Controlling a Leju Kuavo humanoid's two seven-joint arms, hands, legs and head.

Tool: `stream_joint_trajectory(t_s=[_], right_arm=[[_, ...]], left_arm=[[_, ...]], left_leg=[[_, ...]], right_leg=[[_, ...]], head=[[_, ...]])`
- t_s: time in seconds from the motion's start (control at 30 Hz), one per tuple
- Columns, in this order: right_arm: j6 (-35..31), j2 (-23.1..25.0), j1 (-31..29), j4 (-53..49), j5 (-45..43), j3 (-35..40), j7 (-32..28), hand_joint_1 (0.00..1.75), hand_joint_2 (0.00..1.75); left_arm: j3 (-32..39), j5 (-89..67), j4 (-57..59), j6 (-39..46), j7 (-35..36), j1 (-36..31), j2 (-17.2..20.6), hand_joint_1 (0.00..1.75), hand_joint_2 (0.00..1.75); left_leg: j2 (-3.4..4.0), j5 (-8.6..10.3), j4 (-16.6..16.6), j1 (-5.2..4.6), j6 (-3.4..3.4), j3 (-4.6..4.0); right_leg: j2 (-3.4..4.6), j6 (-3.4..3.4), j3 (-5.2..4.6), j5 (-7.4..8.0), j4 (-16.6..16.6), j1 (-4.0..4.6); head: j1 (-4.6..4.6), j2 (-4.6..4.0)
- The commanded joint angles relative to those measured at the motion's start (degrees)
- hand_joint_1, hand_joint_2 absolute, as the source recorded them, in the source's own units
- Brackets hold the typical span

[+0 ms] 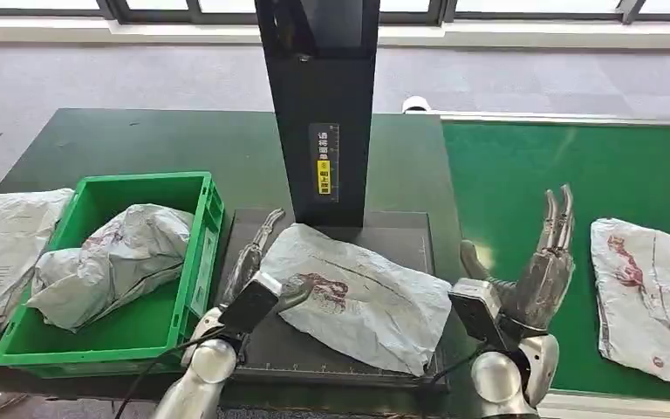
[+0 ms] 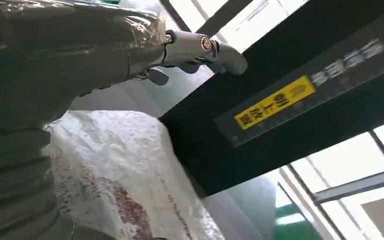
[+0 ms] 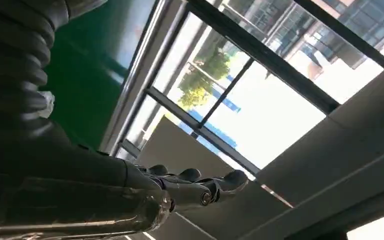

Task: Moved the parcel from conveyor to table for the left to box.

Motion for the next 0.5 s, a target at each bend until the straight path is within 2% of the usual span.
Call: stream_joint_trajectory(t_s=[0.03, 0.17, 0.5], right_arm=[[0.1, 6.4, 0.5, -7.3, -2.8, -10.7, -1.5, 0.00, 1.75], [0.1, 6.4, 0.1, -7.0, -4.5, -10.6, -1.5, 0.00, 1.75], [0.1, 6.2, -0.8, -5.8, -5.6, -10.2, -1.5, 0.00, 1.75]], left_arm=[[-5.4, -9.0, 15.7, 1.5, 5.1, -5.9, 1.8, 0.00, 1.75], [-6.7, -11.4, 17.7, -0.2, 7.5, -6.5, 2.3, 0.00, 1.75], [-6.3, -13.1, 20.9, -0.8, 7.6, -7.6, 1.9, 0.00, 1.75]], left_leg=[[-0.29, 0.14, -0.1, 0.00, 0.03, -0.03], [-0.13, 0.08, -0.1, -0.01, 0.03, 0.01], [-0.05, 0.09, -0.1, -0.02, 0.01, -0.03]], right_leg=[[-0.23, -0.01, 0.06, 0.06, -0.1, 0.01], [-0.09, 0.01, 0.07, 0.05, -0.1, -0.01], [-0.01, -0.01, 0.00, 0.08, -0.1, -0.02]], head=[[0.00, 0.00], [0.00, 0.00], [0.00, 0.00]])
